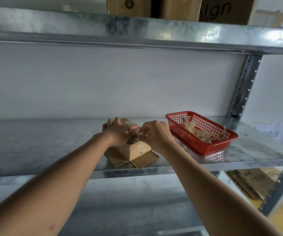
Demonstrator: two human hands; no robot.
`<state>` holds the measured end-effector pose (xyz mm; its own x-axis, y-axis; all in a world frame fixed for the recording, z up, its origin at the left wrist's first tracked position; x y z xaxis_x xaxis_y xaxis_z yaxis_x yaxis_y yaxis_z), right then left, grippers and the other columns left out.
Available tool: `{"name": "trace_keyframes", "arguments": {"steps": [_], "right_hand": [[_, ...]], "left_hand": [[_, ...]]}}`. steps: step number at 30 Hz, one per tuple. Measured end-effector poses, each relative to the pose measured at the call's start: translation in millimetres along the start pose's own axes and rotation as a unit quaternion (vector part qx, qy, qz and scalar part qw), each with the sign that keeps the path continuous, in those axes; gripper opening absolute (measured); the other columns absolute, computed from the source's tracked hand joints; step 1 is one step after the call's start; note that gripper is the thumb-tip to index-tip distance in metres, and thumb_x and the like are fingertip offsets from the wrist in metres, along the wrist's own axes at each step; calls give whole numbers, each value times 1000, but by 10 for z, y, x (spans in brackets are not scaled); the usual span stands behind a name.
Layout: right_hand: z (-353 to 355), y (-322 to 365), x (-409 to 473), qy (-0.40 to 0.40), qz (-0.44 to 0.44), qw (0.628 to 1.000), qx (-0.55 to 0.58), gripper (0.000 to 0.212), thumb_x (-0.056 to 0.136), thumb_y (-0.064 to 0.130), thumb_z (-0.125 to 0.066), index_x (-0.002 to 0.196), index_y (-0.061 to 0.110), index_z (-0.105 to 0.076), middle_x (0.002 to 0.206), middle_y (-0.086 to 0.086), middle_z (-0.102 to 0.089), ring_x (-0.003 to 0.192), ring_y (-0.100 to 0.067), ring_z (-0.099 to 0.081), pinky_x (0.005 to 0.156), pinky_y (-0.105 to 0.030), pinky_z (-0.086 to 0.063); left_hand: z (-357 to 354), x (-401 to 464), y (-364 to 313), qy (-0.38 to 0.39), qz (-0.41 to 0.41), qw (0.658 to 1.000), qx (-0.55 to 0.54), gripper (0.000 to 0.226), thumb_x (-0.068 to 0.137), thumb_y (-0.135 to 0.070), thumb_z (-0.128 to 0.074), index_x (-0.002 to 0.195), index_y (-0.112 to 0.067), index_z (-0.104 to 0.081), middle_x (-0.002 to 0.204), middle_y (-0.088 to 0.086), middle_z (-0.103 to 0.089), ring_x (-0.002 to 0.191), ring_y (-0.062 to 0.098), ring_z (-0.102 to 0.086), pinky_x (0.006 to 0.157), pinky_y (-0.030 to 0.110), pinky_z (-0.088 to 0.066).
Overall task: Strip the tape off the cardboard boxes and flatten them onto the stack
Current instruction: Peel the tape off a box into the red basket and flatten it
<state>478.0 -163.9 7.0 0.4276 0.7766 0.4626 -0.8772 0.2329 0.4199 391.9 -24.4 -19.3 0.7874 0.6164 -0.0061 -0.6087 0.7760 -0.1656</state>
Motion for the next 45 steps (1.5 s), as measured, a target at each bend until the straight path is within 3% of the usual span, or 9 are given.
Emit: {"name": "trace_keyframes", "arguments": {"steps": [6, 10, 14, 17, 21, 27, 32, 40, 45], "right_hand": [[278, 206, -55, -156, 86, 983, 43, 16, 89, 10, -76, 103, 15, -81, 94, 0, -80, 78, -12, -74, 74, -31, -63], [684, -139, -115, -224, -14, 967, 117, 19, 91, 16, -79, 109, 14, -80, 93, 4, -80, 73, 0, -71, 74, -9, -56], [1052, -601, -234, -246, -111, 960, 78, 7, 92, 15, -76, 89, 14, -82, 79, 7, -75, 67, 0, -64, 64, -15, -49], [1213, -997, -313, -233, -175, 956, 29, 12, 93, 11, -73, 85, 12, -82, 84, -6, -77, 77, -20, -67, 72, -33, -54], [1242, -1373, -448, -149, -243, 958, -37, 18, 88, 2, -76, 92, 18, -82, 106, -9, -74, 102, -27, -58, 79, -35, -48], [1316, -1589, -625, -142, -235, 960, -48, 13, 79, 28, -90, 86, 32, -80, 97, 4, -78, 85, -18, -70, 79, -42, -61], [1330, -1720, -608, -90, -228, 969, -36, 40, 81, 18, -86, 117, 32, -76, 109, 1, -76, 88, -20, -70, 77, -40, -62], [1205, -1744, -487, -11, -168, 984, -52, 31, 92, -3, -70, 103, 24, -81, 119, -1, -70, 75, -10, -57, 60, -27, -54], [1168, -1705, -438, 0, -93, 994, -50, 21, 94, 17, -76, 113, 24, -80, 113, 3, -77, 75, -5, -62, 58, -16, -46]], "left_hand": [[-38, -29, -16, -20, -14, 999, -24, 48, 105, -61, -27, 152, -57, -35, 147, 9, -31, 141, 37, -21, 117, 53, -18], [-48, -15, -82, -18, -34, 999, -32, 46, 106, -61, -25, 152, -62, -31, 151, 9, -30, 143, 41, -22, 116, 56, -21], [-79, 26, -338, -11, -65, 997, -48, 46, 108, -55, -30, 153, -55, -36, 152, 10, -31, 146, 42, -22, 117, 55, -24], [-128, 145, -557, -10, -83, 995, -47, 44, 108, -52, -32, 152, -53, -40, 152, 11, -36, 146, 38, -29, 117, 52, -26], [-195, 236, -853, -14, -98, 993, -61, 41, 108, -50, -38, 148, -54, -46, 150, 8, -41, 138, 33, -38, 111, 48, -37], [-280, 258, -1182, -35, -97, 993, -56, 40, 106, -51, -40, 145, -57, -47, 144, 8, -46, 135, 33, -43, 111, 50, -39], [-285, 229, -1233, -37, -80, 994, -71, 39, 107, -48, -40, 145, -55, -48, 145, 6, -46, 133, 30, -46, 110, 46, -42], [-237, 56, -1342, -22, -53, 994, -93, 41, 110, -46, -38, 150, -50, -45, 159, 4, -30, 145, 29, -35, 119, 45, -34], [-246, 36, -1342, -21, -46, 993, -109, 40, 110, -45, -40, 148, -50, -47, 158, 3, -31, 146, 28, -33, 119, 41, -33]]}}
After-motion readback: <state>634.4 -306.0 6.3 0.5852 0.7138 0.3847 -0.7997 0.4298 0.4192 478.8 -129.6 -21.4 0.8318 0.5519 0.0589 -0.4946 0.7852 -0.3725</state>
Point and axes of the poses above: each hand's wrist, its own x-axis towards the middle knuckle, its own z-axis out of the back of the hand, y = z × x, the point moved 6 cm from there along x, towards the middle knuckle
